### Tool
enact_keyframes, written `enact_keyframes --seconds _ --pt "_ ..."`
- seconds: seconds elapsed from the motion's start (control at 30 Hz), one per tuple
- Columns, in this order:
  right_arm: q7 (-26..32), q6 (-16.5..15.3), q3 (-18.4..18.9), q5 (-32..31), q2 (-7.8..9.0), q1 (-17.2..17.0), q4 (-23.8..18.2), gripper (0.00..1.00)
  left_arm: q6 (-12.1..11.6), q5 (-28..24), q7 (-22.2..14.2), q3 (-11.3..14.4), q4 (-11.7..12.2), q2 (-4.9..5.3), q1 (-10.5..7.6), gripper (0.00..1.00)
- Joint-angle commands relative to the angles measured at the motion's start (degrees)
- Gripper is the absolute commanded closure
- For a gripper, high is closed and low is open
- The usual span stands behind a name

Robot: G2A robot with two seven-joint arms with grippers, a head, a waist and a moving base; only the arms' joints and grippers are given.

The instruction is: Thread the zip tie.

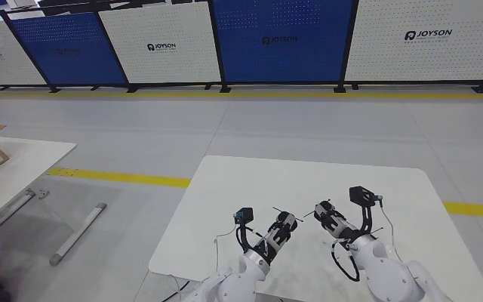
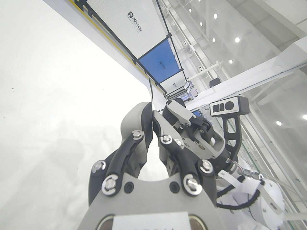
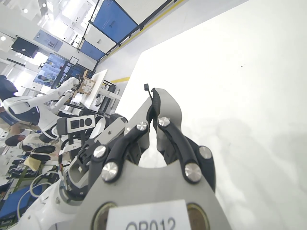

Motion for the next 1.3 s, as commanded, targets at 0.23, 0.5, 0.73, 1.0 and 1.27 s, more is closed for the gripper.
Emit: enact_keyframes --seconds 0.23,0.5,0.73,1.0,1.27 --pt "-0.31 -2.35 1.29 -2.02 0.13 -2.89 -2.89 1.0 0.0 0.0 0.0 0.0 0.0 0.0 0.0 1.0" --pt "0.32 -1.72 1.49 -2.99 -0.11 -3.28 -3.34 1.0 0.0 0.0 0.0 0.0 0.0 0.0 0.0 1.0" --pt "1.11 -0.33 0.21 -4.16 -0.66 -1.85 -2.76 1.0 0.0 0.0 0.0 0.0 0.0 0.0 0.0 1.0" --pt "-0.09 -1.32 2.02 -3.87 -0.71 -3.94 -4.32 1.0 0.0 0.0 0.0 0.0 0.0 0.0 0.0 1.0" --pt "1.55 -0.59 1.5 -6.1 -0.88 -4.18 -4.5 1.0 0.0 0.0 0.0 0.0 0.0 0.0 0.0 1.0"
